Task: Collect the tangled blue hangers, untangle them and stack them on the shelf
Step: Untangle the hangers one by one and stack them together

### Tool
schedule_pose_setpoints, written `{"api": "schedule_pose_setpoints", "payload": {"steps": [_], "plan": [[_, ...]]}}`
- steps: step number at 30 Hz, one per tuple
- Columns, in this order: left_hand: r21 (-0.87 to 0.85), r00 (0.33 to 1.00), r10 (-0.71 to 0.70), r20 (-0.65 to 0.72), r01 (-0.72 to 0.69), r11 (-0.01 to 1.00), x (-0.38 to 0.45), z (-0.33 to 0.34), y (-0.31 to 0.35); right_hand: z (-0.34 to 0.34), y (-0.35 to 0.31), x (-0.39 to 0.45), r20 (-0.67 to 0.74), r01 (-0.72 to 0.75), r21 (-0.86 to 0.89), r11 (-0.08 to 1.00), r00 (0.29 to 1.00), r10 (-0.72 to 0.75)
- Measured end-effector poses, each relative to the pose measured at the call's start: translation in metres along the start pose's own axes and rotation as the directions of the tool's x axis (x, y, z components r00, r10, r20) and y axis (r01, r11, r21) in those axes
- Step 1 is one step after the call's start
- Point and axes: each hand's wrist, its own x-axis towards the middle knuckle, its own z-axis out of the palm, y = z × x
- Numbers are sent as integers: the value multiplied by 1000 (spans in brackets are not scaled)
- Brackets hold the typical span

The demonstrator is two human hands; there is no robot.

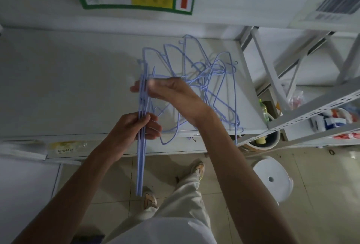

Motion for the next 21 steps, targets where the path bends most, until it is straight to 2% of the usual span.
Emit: {"api": "schedule_pose_setpoints", "payload": {"steps": [3, 6, 9, 11, 13, 15, 16, 18, 21], "plan": [[8, 999, 27, 22, -27, 1000, 4, 0, 6, -39, 23, -24, -230, -23, 133, 991, 972, 54], [-1, 998, 55, 37, -55, 999, 6, 0, 10, -83, 64, -42, -484, -167, 191, 967, 841, 241], [-14, 998, 68, 6, -68, 998, 6, 3, 10, -101, 102, -45, -555, -337, 277, 900, 709, 436], [-18, 997, 71, -27, -71, 997, 4, 5, 9, -93, 119, -36, -557, -448, 262, 855, 654, 513], [-15, 996, 72, -51, -73, 997, 0, 7, 9, -80, 132, -20, -589, -561, 68, 825, 645, 487], [-2, 995, 76, -72, -76, 997, -5, 7, 12, -68, 137, 2, -669, -642, -215, 736, 645, 368], [8, 994, 79, -80, -79, 997, -8, 5, 15, -65, 138, 13, -715, -670, -285, 686, 625, 313], [27, 991, 102, -92, -100, 995, -14, 2, 19, -61, 139, 31, -766, -693, -347, 632, 598, 235], [22, 983, 138, -121, -136, 990, -25, -3, 25, -60, 139, 48, -758, -676, -419, 606, 628, 176]]}}
